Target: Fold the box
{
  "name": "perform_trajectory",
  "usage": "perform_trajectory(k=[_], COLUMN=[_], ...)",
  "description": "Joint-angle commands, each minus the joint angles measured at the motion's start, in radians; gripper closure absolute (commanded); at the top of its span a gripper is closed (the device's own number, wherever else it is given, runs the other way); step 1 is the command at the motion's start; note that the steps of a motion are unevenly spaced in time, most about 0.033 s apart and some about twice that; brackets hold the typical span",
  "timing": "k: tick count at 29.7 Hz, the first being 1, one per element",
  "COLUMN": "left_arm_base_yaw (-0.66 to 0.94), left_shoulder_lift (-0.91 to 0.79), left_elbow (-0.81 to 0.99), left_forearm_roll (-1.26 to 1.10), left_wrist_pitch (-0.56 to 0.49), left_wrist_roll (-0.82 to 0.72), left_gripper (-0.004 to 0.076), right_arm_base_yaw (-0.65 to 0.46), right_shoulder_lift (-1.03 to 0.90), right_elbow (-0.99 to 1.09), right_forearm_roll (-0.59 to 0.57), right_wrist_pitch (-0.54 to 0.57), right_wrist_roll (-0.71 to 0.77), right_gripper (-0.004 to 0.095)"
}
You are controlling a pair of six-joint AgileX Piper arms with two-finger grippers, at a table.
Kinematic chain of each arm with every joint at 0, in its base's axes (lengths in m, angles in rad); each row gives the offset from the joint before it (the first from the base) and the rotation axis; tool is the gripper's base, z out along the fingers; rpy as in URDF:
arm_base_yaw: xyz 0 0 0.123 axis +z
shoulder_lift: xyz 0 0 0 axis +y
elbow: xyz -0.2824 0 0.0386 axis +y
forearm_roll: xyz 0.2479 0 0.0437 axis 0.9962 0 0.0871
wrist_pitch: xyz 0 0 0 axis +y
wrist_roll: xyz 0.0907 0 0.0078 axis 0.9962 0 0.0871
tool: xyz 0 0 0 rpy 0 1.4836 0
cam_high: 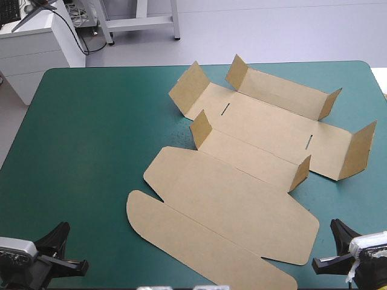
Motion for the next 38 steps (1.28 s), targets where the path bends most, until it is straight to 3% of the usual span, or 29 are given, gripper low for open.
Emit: perform_trajectory(k=[1,12,15,20,23,31,38], left_arm_base_yaw=[0.002,0.002,0.002,0.002,0.002,0.002,0.002], left_shoulder_lift=[-0.003,-0.003,-0.003,-0.003,-0.003,-0.003,-0.003], left_elbow=[-0.024,-0.024,-0.024,-0.024,-0.024,-0.024,-0.024], left_forearm_roll=[-0.006,-0.006,-0.006,-0.006,-0.006,-0.006,-0.006], left_wrist_pitch=[-0.077,-0.077,-0.077,-0.077,-0.077,-0.077,-0.077], left_wrist_roll=[0.001,0.001,0.001,0.001,0.001,0.001,0.001], left_gripper=[0.0732,0.0732,0.0732,0.0732,0.0732,0.0732,0.0732], right_arm_base_yaw=[0.002,0.002,0.002,0.002,0.002,0.002,0.002], right_shoulder_lift=[0.014,0.014,0.014,0.014,0.017,0.017,0.101], right_elbow=[-0.03,-0.03,-0.03,-0.03,-0.03,-0.03,-0.074], right_forearm_roll=[0.001,0.001,0.001,0.002,0.002,-0.007,-0.073], right_wrist_pitch=[-0.065,-0.065,-0.065,-0.065,-0.065,-0.063,-0.065], right_wrist_roll=[-0.005,-0.008,-0.008,-0.008,-0.008,-0.003,0.207], right_gripper=[0.0927,0.0889,0.0743,0.0264,0.0095,0.0074,0.0074])
